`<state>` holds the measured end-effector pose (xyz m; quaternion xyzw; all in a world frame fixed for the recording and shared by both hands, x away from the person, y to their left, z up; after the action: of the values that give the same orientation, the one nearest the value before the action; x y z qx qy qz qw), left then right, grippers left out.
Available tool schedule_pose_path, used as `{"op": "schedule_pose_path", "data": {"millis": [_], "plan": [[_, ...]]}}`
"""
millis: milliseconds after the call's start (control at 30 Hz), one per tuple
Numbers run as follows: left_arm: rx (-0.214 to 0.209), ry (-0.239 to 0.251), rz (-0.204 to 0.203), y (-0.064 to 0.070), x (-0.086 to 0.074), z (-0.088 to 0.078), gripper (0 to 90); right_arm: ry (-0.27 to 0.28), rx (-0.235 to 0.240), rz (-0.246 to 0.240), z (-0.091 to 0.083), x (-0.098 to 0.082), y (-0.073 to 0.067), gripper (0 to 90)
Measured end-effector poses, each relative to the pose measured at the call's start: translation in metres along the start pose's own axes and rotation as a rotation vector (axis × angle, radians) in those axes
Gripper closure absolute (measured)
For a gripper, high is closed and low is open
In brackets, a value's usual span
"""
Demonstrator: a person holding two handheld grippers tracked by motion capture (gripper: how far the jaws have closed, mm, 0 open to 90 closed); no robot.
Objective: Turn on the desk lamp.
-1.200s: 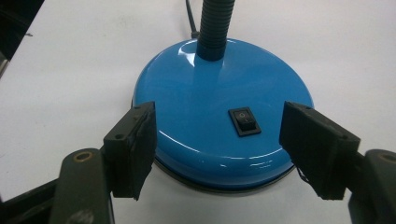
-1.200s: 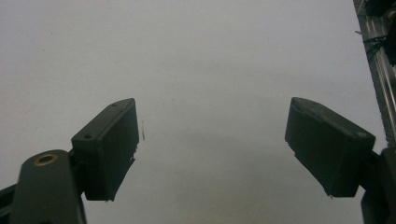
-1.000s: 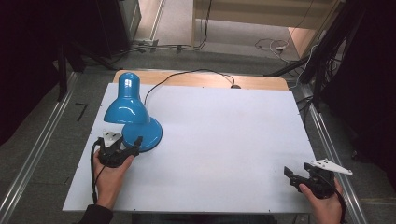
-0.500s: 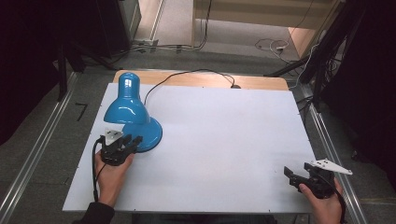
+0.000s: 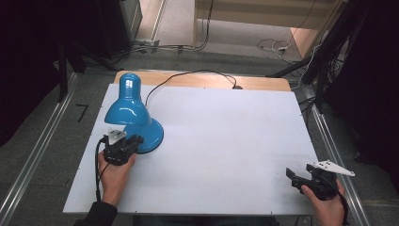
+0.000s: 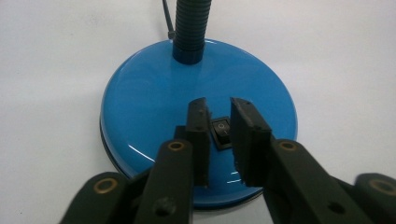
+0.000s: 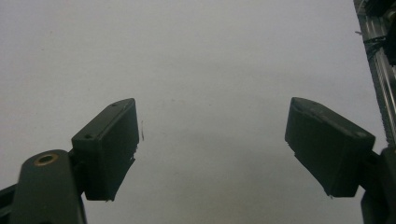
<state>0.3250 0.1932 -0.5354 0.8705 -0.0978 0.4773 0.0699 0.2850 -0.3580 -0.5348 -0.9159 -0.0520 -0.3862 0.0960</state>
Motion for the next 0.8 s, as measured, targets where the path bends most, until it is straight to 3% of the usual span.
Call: {"op": "schedule_pose_path", "data": {"millis": [233,800], "plan": [[-0.005,-0.004,-0.006,-0.0004,0.0002,0.0003,89.7,0.003,-0.001,0.001,-0.0004,0.0003,0.0000,16.1],[-0.024,-0.012,-0.018,0.0020,0.0022,0.0059,90.0,0.002,-0.001,0.003,-0.0002,0.0003,0.0000,16.1]]}}
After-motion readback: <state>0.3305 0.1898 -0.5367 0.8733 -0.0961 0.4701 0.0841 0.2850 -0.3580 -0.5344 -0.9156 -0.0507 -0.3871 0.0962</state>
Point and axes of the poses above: each handheld gripper's, and its own axes: z roughly forward along the jaws, x roughly out of its top, y roughly to its right, the point moved 7 cm from there along z, roughly forward along the jaws, and after that the axes turned 7 degrees about z, right-handed, at the moved point
